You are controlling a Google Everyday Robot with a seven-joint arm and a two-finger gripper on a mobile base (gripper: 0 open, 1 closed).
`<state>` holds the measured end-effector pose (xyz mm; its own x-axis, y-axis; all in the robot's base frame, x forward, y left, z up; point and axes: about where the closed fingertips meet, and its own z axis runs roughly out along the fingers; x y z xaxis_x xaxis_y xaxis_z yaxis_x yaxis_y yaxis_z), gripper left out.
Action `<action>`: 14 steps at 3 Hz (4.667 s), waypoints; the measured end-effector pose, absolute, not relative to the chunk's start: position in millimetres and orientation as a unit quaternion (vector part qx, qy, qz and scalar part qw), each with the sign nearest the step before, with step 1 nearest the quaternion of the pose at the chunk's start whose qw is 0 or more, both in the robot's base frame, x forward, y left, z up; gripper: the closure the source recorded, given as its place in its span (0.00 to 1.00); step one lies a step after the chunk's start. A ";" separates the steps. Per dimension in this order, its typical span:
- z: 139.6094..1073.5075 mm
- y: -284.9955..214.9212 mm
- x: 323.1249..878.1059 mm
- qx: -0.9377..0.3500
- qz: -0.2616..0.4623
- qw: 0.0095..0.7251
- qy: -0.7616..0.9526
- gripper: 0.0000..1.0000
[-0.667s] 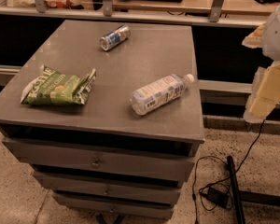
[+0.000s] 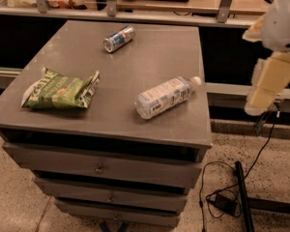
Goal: Place redbull can upright
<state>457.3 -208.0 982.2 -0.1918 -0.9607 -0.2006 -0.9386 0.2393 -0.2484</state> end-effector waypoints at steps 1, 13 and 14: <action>986.3 -182.4 505.3 -0.656 -0.029 0.143 0.741 0.00; 946.4 -44.6 765.4 -0.755 -0.169 0.458 0.438 0.00; 933.5 -0.1 821.4 -0.750 -0.195 0.448 0.446 0.00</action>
Offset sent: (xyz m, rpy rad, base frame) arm 0.1591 0.0897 -0.0105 -0.1301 0.1675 0.3365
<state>821.4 -0.1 933.5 0.5251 -0.8443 -0.1067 -0.4944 -0.2005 -0.8458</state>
